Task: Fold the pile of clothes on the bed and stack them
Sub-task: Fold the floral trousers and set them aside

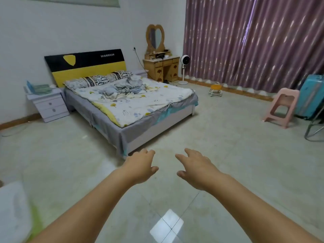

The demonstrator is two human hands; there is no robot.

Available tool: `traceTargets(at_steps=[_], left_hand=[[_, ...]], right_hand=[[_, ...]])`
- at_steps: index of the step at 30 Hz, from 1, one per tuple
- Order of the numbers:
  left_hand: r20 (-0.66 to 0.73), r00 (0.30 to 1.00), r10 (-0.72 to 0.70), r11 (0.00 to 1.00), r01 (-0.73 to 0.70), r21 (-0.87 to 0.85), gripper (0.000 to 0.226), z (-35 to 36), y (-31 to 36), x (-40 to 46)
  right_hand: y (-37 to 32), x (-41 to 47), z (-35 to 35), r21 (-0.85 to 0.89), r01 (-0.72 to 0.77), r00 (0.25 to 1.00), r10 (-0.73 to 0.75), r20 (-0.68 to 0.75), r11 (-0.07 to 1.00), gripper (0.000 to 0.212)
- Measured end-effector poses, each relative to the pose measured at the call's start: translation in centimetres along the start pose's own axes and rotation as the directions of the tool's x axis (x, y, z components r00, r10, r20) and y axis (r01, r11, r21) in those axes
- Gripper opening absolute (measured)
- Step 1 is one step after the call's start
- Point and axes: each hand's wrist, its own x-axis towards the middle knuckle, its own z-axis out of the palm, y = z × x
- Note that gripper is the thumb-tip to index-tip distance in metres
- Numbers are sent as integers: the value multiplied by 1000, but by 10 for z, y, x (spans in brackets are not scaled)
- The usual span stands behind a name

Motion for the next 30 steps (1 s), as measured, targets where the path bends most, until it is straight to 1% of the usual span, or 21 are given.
traceTargets(at_steps=[3,7,12,17,24,27,30], left_hand=[[-39,999,-6,1000,5,-12,58,-3,12,34],[-64,998,-23,999,21,-27,59,-2,28,77],[-51,999,-12,998,9,-59,56,1,32,126],[-29,999,-26,998,24,-54,58,-8,15,186],[-5,1000,-8,997,8,-75,59,-30,-32,276],[5,1000,6,998,-6,-57,56,-40,-49,316],[2,1000,10,997,-10,-70,59,-44,-58,349]], right_hand=[[30,24,-4,9,-18,999,18,-30,1000,51],[60,60,-9,7,-25,1000,25,-19,1000,50],[82,105,-12,18,-24,1000,24,14,1000,52],[96,166,-23,-12,-39,999,39,37,999,54],[98,262,-48,-21,-56,996,57,74,998,58],[102,301,-59,-24,-75,995,76,70,997,53],[111,331,-64,-20,-88,994,89,68,996,48]])
